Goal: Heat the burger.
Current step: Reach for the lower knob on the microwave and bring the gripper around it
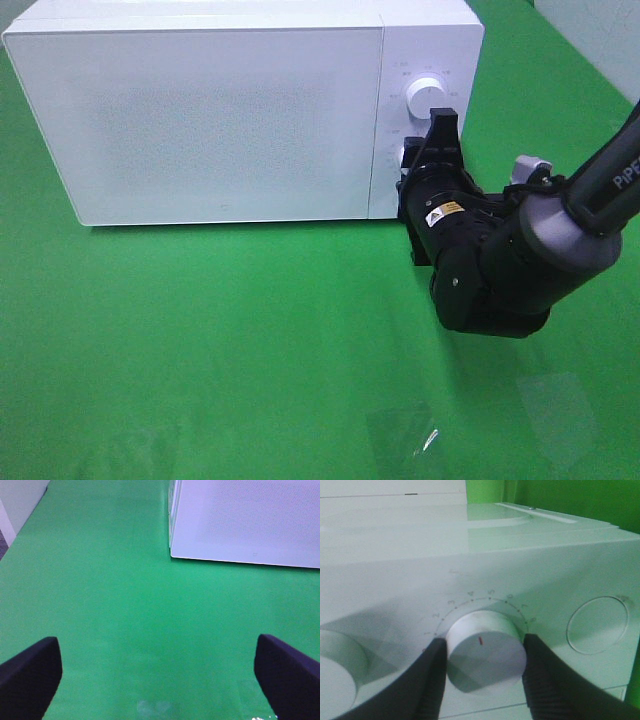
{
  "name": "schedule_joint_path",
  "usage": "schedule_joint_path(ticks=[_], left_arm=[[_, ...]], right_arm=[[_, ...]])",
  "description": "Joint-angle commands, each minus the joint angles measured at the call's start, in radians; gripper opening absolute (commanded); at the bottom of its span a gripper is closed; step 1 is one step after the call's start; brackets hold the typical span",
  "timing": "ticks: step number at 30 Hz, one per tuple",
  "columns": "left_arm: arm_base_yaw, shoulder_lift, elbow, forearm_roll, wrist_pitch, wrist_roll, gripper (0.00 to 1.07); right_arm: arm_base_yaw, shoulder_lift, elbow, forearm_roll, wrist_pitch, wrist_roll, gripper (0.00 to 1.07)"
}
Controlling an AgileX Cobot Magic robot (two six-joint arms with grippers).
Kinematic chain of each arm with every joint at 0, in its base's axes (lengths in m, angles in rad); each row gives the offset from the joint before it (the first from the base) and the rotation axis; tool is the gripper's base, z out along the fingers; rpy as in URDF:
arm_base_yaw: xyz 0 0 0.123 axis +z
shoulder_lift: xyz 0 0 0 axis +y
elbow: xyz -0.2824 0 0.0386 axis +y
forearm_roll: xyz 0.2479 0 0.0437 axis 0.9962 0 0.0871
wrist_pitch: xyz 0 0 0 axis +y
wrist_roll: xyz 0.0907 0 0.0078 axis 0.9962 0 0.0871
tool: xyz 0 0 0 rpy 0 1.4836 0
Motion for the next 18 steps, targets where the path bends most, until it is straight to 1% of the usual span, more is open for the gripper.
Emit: schedule_joint_path(ticks=[1,8,11,12,13,14,15,16,17,18], left_arm=[[0.001,-0.017,0.000,-0.005,-0.013,-0.004,0.99],[0.001,-0.017,0.000,-0.005,-0.013,-0.004,0.99],[0.001,-0.017,0.000,-0.005,-0.013,-0.004,0.99],[0.001,-0.017,0.000,-0.005,-0.013,-0.004,0.99],[0.001,-0.017,0.000,-0.005,-0.013,-0.004,0.99],[0.001,-0.017,0.000,-0.005,-0.013,-0.004,0.99],[0.001,-0.017,0.000,-0.005,-0.013,-0.004,0.99],[0.001,-0.017,0.000,-0.005,-0.013,-0.004,0.99],[0.001,-0.017,0.000,-0.005,-0.013,-0.004,0.99],[0.001,-0.017,0.000,-0.005,-0.013,-0.004,0.99]], right_arm=[[-0.005,-0.007,-0.035,-0.054,-0.199,0.012,0.00],[-0.005,-0.007,-0.035,-0.031,-0.200,0.011,0.01],[-0.005,-0.008,-0.035,-0.030,-0.200,0.011,0.05],[-0.005,-0.008,-0.035,-0.027,-0.199,0.011,0.07],[-0.005,-0.008,-0.035,-0.027,-0.199,0.011,0.07],[-0.005,-0.008,-0.035,-0.018,-0.199,0.012,0.11],[-0.005,-0.008,-0.035,-0.018,-0.199,0.012,0.11],[-0.005,-0.010,-0.035,-0.012,-0.200,0.013,0.16],[-0.005,-0.010,-0.035,-0.012,-0.200,0.013,0.16],[-0.005,-0.013,-0.035,-0.006,-0.200,0.012,0.21]])
